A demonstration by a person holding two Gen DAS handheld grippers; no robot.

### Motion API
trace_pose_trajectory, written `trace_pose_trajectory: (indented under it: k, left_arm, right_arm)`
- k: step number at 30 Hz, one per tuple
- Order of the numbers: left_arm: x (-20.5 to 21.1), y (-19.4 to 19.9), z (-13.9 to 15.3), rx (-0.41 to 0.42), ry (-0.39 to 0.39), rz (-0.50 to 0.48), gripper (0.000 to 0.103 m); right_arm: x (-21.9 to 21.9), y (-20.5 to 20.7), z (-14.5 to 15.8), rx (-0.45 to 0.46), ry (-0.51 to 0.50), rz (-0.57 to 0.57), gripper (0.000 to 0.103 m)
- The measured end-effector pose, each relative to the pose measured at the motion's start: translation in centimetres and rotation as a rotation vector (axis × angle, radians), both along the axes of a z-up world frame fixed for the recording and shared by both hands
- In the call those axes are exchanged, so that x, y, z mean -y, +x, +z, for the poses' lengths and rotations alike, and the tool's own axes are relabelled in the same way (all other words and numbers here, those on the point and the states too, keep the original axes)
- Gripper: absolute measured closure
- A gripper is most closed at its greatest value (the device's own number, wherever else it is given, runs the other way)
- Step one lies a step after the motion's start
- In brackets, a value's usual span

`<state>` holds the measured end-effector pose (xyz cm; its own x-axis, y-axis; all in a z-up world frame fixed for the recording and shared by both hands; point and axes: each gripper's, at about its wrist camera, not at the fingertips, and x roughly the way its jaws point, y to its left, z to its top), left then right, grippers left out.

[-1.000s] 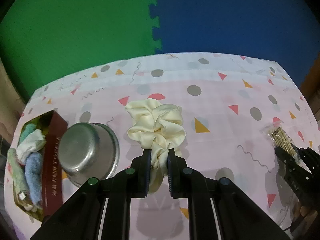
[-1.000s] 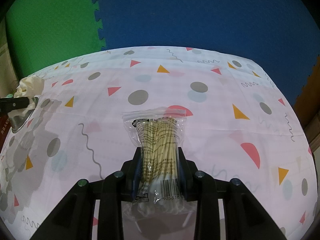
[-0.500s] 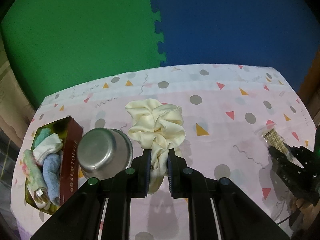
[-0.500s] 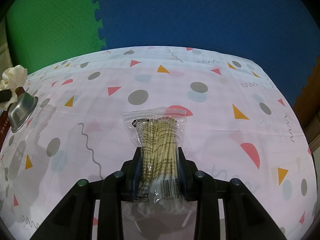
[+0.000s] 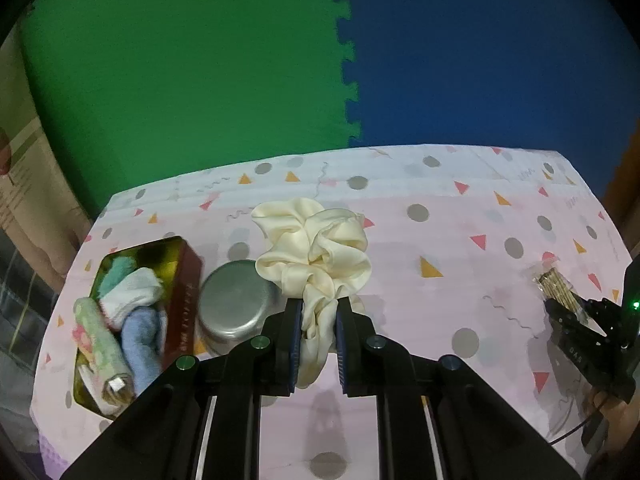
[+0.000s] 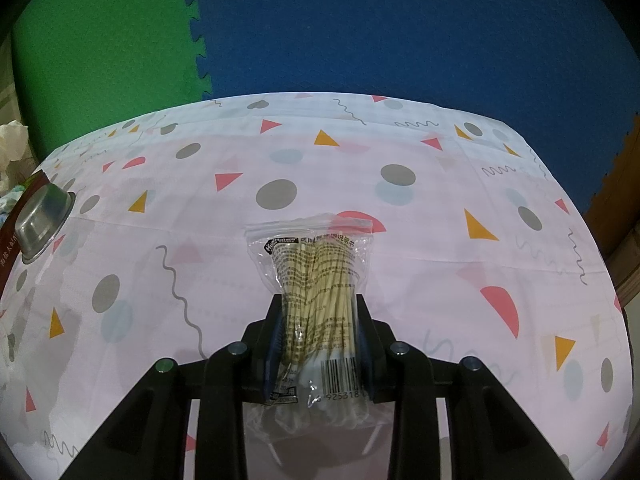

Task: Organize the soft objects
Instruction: 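Carry the cream scrunchie to the gold tin with the left tool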

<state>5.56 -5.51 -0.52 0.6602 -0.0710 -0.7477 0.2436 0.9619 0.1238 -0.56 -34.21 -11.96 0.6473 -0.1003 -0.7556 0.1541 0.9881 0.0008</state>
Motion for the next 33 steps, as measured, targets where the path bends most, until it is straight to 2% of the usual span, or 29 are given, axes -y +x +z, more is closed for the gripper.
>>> trace_pose_trajectory:
  k: [8,13,19,24,33]
  left_arm:
    - [-5.6,1.3,2.0,0.009,-0.019,0.076,0.089]
    - [-9.8,2.6,3.2,0.036,0.006,0.151,0.089]
    - [-15.7,4.5,3.9,0.009,-0.038,0.243,0.089]
    - [-19.5,5.9,3.5,-0.047,-0.089,0.279,0.089]
    - [-22.3,8.1,0.4,-0.158,-0.137,0.275,0.089]
  right_arm:
    - [-0.1,0.0,0.0,0.000,0.000,0.000,0.070]
    - [0.0,0.0,0.0,-0.001,-0.003,0.000,0.070]
    - [0.0,0.0,0.0,-0.002,-0.007,0.000,0.070]
    - [0.1,0.0,0.0,-0.002,-0.010,0.000,0.070]
    - [0.0,0.1,0.1,-0.004,-0.018,0.002,0.070]
